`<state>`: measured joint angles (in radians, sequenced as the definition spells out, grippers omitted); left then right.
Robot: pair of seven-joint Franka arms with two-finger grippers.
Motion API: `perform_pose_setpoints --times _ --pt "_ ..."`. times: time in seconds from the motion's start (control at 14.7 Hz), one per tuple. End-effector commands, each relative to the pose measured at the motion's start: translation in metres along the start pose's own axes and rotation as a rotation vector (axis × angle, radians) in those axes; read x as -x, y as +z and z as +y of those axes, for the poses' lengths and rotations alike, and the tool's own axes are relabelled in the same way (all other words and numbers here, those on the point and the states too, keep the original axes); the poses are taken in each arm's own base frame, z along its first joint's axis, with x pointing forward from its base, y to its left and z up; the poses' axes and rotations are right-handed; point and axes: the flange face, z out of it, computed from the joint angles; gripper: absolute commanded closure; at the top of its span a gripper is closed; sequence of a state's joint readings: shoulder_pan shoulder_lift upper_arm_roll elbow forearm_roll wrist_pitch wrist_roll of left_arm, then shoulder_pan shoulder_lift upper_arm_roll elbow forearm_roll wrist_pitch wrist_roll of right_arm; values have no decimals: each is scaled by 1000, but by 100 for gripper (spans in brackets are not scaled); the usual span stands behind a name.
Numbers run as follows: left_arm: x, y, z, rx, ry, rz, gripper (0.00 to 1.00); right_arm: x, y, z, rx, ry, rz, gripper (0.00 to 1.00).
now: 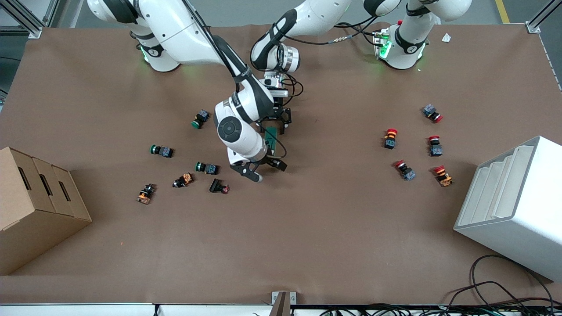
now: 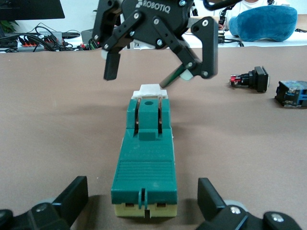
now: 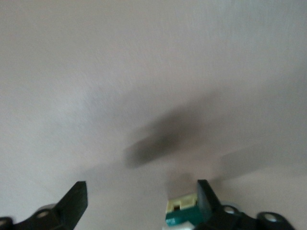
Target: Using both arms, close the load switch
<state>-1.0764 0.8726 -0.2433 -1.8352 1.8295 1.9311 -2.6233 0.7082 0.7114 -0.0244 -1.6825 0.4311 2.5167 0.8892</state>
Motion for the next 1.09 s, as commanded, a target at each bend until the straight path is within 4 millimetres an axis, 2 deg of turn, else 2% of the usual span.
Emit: perform_pose_setpoints --times 0.0,0.2,0.34,0.55,0.75,0.89,1.02 --pt "7 17 1 -3 17 -5 1 -28 -30 6 26 -58 -4 0" --pt "-6 19 3 -27 56 -10 1 -73 -91 31 91 -123 -9 0" --pt "-12 17 5 -46 43 -22 1 -115 -143 64 142 -205 -30 0" --pt "-23 13 11 -60 25 -31 1 -173 -211 129 194 -338 -80 0" --pt "-51 5 21 -116 0 -74 1 -216 -286 197 288 -387 -57 0" --pt "-74 -4 38 -156 -63 -123 1 -225 -321 222 284 -405 -57 0" --pt "-111 -6 51 -207 -96 -182 1 -224 -356 236 322 -442 -28 0"
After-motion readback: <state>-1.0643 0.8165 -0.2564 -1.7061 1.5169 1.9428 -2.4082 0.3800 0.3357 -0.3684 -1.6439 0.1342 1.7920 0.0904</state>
